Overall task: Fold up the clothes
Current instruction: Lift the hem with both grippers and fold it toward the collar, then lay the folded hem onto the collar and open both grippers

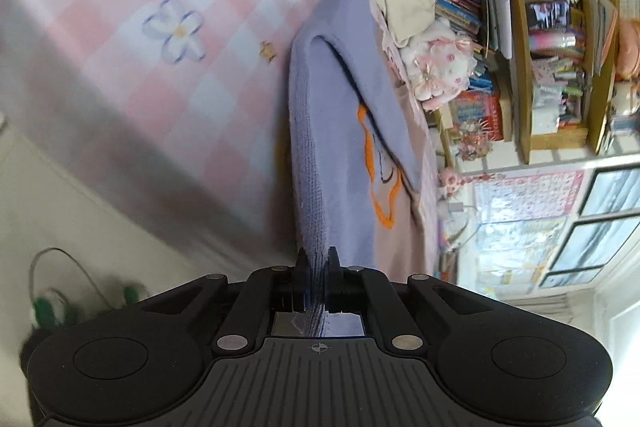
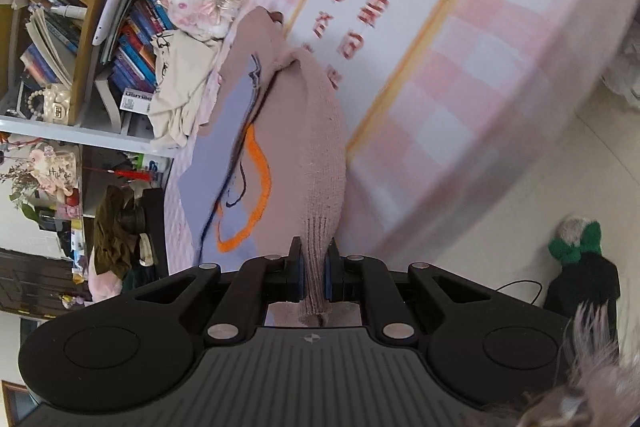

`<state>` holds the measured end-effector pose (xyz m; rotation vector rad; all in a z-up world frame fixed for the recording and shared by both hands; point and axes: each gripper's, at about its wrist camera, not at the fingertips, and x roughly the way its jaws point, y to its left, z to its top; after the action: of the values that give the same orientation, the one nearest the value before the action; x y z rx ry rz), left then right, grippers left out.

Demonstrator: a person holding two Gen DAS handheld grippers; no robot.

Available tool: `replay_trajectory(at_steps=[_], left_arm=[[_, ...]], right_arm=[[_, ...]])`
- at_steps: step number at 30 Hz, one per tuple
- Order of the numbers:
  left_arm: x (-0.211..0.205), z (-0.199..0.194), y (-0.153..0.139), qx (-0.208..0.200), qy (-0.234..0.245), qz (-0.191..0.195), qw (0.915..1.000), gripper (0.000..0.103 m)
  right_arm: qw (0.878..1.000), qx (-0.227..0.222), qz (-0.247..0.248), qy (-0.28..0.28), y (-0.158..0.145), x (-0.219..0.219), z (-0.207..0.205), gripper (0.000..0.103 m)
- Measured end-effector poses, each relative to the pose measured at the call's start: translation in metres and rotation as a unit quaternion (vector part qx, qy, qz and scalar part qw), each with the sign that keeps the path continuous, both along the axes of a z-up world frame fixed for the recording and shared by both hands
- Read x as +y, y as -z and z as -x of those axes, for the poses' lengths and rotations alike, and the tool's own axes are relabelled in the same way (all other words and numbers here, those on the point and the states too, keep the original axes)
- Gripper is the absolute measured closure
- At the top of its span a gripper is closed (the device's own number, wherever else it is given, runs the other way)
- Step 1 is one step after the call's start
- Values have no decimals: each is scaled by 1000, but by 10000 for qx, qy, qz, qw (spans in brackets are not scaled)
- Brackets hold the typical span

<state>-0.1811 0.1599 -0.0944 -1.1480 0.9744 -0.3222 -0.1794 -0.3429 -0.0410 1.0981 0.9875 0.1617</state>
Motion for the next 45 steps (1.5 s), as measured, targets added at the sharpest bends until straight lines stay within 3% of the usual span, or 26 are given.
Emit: replay_trajectory(at_steps=[3,5,13,18,25,32,37,40,42,45], left_arm=[[8,4,-1,-82,-125,221,9996,99],[13,2,-8,-257,-209,379,9987,99],[17,-54,-65,-1373,-604,938,9842,99],[24,-105,-90,-1700,-874,827,9781,98],[22,-169,-85,-1306,-1224,345,9832,98],[15,-212,-64,-666,-1473,-243,9865,98],[8,-232,-54,-487,-1512,-460,9862,96],[6,-242,-55,-468,-1427,-805,9854,75],[8,-246,-63,-554,-1405,-1045,9830,40],[12,-243,-80,-897,-1409,-1500,9745,33]], right_arm=[[9998,157,-100,54,3,0,9,94],[9997,33,-241,76,-3,0,8,94],[9854,-1610,-545,56,-85,-1,-57,94],[9781,-2013,-520,128,-107,5,-127,94],[9824,-1802,-475,78,-87,13,-211,94],[9898,-1337,-466,-128,-49,13,-266,93],[9939,-997,-452,-162,-25,8,-290,93],[9960,-789,-411,-103,-14,1,-301,86],[9966,-769,-300,-30,-13,-5,-304,81],[9956,-936,-52,13,-19,-18,-306,68]])
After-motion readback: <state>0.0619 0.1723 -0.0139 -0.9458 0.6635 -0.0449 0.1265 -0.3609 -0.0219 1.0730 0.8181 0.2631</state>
